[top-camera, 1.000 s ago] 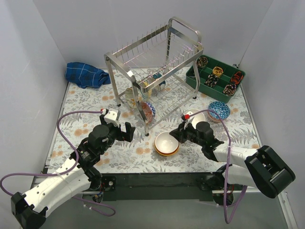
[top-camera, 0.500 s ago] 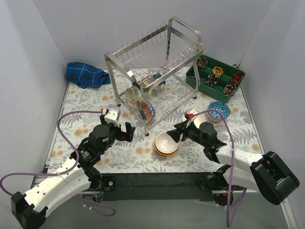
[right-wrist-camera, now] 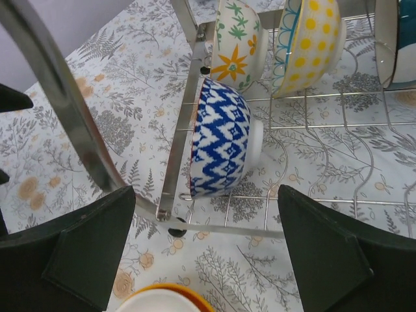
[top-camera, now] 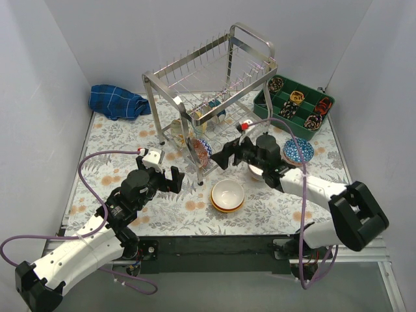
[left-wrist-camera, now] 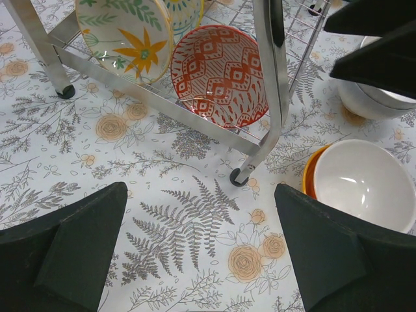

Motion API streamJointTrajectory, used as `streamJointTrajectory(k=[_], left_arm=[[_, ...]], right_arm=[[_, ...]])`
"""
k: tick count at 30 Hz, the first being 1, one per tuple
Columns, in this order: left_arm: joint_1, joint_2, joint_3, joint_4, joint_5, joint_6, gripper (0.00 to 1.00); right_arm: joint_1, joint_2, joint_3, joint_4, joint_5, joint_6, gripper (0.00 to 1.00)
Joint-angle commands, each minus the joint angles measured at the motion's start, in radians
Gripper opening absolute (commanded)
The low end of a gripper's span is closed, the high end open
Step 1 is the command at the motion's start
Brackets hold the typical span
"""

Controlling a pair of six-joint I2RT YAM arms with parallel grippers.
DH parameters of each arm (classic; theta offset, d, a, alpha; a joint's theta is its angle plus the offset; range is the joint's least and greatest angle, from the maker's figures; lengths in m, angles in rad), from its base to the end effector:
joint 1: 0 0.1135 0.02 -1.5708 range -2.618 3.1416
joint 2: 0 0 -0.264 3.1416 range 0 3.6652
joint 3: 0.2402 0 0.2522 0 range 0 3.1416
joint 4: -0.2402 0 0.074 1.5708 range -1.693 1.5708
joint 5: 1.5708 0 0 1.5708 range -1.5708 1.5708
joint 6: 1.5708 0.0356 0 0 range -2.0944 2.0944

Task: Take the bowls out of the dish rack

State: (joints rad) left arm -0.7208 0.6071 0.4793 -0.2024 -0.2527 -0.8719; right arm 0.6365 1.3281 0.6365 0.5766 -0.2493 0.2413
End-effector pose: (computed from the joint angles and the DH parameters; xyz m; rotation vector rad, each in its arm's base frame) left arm 0.1234 -0.0965 0.2572 -0.3273 1.9532 -0.8319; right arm 0.2290 0.1802 0.2473 -0.5344 1.6751 0.8599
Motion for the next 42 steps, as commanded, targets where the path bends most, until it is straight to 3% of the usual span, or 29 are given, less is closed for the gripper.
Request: streamJointTrajectory(k=[1,12,20,23,29,35,39,42], left_arm=[[0.007,-0.006,0.027,0.004,-0.020,0.002,0.98],[0.007,-0.003,0.025,0.006,-0.016,0.004,0.98],[0.007,0.000,0.027,0.008,-0.014,0.005,0.98],[0.009,0.003,0.027,0.008,-0.014,0.007,0.98],[0.009,0.003,0.027,0.008,-0.011,0.007,0.98],[0.009,0.002,0.027,0.006,-0.007,0.007,0.98],[0.009,0.003,0.027,0.005,-0.003,0.007,0.98],[0.009,0.003,0.028,0.006,0.000,0.005,0.98]], right_arm=[[0.002,0.132,0.164,-0.053,-0.038,0.070,0.99],[-0.017,0.380,0.330,-0.057,-0.109,0.194,0.98],[-0.023,0.460,0.367,-0.055,-0.159,0.239,0.97],[-0.023,0.473,0.374,-0.055,-0.173,0.245,0.92],[-0.024,0.476,0.387,-0.055,-0.203,0.253,0.75],[-0.023,0.456,0.385,-0.058,-0.216,0.244,0.45],[-0.023,0.418,0.382,-0.081,-0.193,0.211,0.16],[-0.021,0.398,0.396,-0.131,-0.164,0.164,0.10]])
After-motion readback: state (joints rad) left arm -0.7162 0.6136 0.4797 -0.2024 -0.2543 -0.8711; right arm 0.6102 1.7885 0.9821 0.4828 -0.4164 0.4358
